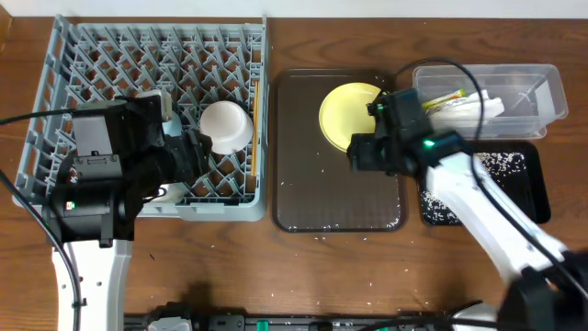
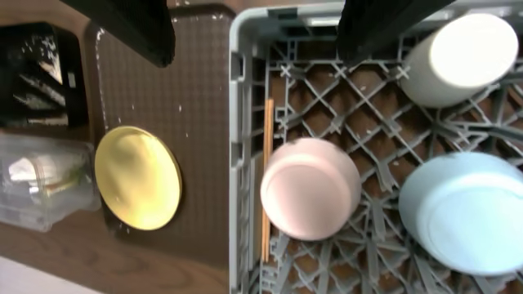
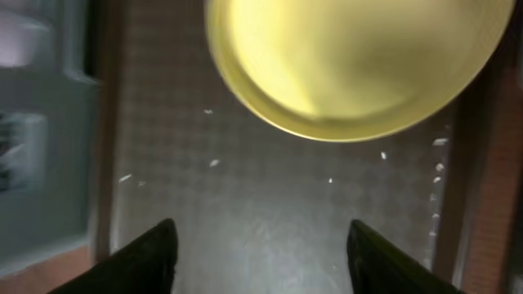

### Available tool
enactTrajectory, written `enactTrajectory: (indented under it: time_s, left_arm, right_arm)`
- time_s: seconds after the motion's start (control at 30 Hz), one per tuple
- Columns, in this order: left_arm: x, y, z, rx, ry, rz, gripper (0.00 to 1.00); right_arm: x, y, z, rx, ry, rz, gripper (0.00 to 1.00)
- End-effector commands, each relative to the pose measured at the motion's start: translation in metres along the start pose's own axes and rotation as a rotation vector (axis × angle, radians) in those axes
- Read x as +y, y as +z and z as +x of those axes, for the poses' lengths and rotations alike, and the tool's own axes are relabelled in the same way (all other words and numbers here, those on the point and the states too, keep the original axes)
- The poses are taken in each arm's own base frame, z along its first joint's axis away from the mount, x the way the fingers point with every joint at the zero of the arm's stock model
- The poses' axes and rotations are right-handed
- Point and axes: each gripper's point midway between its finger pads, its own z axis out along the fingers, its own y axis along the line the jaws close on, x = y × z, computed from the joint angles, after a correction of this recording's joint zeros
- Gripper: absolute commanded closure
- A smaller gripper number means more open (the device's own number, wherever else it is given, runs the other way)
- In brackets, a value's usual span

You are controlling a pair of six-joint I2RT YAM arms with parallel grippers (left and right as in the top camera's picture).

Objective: Sort waste into correct bins and load items into the dishwasher
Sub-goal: 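Grasp the yellow plate edge with the right gripper and lift it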

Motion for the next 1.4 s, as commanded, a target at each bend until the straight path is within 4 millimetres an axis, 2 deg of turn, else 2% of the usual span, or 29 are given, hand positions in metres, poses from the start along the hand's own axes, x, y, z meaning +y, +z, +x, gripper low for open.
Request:
enactTrajectory:
  time_s: [0.0,0.07,0.17,0.23,0.33,0.4,0.43,0.5,0.53,0.57,0.63,0.7,0.77,0.83,0.87,1.0,1.07,1.1,1.13,1.17,1.2,1.27,1.37]
  left_arm:
    - [-0.001,0.004,0.010,0.046,-0.014,0.013,0.34]
    - [0.002,0.006,0.016,0.076,-0.017,-0.001,0.34]
    - [0.012,0.007,0.024,0.111,-0.026,-0.053,0.35]
    - [0.020,0.007,0.026,0.120,-0.024,-0.094,0.35]
    - [0.025,0.008,0.025,0.120,-0.024,-0.126,0.35]
    - [0.025,0.008,0.026,0.120,-0.024,-0.126,0.35]
    - [0.025,0.008,0.026,0.120,-0.024,-0.126,0.34]
    - [0.025,0.008,0.025,0.120,-0.024,-0.127,0.35]
    - [0.025,0.008,0.025,0.120,-0.024,-0.127,0.35]
    - [0.025,0.008,0.026,0.120,-0.024,-0.126,0.35]
    - [0.025,0.008,0.025,0.120,-0.024,-0.127,0.35]
    - [0.025,0.008,0.024,0.116,-0.023,-0.126,0.35]
    - [0.025,0.008,0.023,0.111,-0.022,-0.125,0.34]
    - [0.024,0.008,0.023,0.109,-0.022,-0.119,0.34]
    - [0.021,0.009,0.022,0.109,-0.022,-0.101,0.30]
    - [-0.006,0.010,0.018,0.100,-0.018,0.054,0.22]
    - [-0.035,0.006,0.016,0.101,-0.013,0.221,0.20]
    - [-0.041,0.005,0.015,0.100,-0.011,0.257,0.19]
    - [-0.053,0.001,0.013,0.097,-0.005,0.334,0.17]
    - [-0.060,-0.001,0.012,0.094,0.000,0.376,0.16]
    - [-0.071,-0.005,0.008,0.083,0.012,0.440,0.15]
    - [-0.083,-0.011,0.005,0.073,0.026,0.515,0.15]
    - [-0.102,-0.016,0.004,0.066,0.073,0.602,0.15]
  right_arm:
    - [-0.029,0.030,0.002,0.005,0.328,0.135,0.40]
    - [-0.038,0.049,0.006,0.021,0.513,0.166,0.44]
    - [-0.046,0.070,0.005,0.004,0.625,0.194,0.44]
    - [-0.047,0.084,0.001,-0.012,0.645,0.184,0.43]
    - [-0.049,0.103,-0.001,-0.022,0.645,0.180,0.32]
    - [-0.053,0.111,0.000,-0.024,0.652,0.191,0.34]
    - [-0.054,0.113,0.002,-0.021,0.655,0.199,0.37]
    - [-0.057,0.117,0.007,-0.004,0.656,0.214,0.58]
    - [-0.059,0.117,0.012,0.012,0.656,0.228,0.77]
    - [-0.062,0.116,0.019,0.037,0.657,0.249,0.88]
    - [-0.066,0.111,0.032,0.082,0.654,0.285,0.99]
    - [-0.068,0.107,0.036,0.104,0.605,0.295,0.99]
    - [-0.066,0.102,0.029,0.101,0.508,0.272,0.99]
    - [-0.061,0.087,0.016,0.080,0.410,0.223,0.99]
    - [-0.058,0.078,0.009,0.061,0.372,0.198,0.99]
    - [-0.050,0.036,-0.024,-0.043,0.220,0.108,0.99]
    - [-0.030,-0.002,-0.045,-0.114,0.073,-0.054,0.99]
    - [-0.022,-0.015,-0.050,-0.136,0.036,-0.111,0.99]
    - [-0.010,-0.039,-0.057,-0.176,-0.010,-0.212,0.99]
    - [-0.004,-0.051,-0.059,-0.196,-0.029,-0.263,0.99]
    - [0.010,-0.075,-0.063,-0.238,-0.077,-0.361,0.99]
    - [0.022,-0.097,-0.066,-0.276,-0.113,-0.436,0.99]
    - [0.040,-0.118,-0.066,-0.319,-0.161,-0.505,0.99]
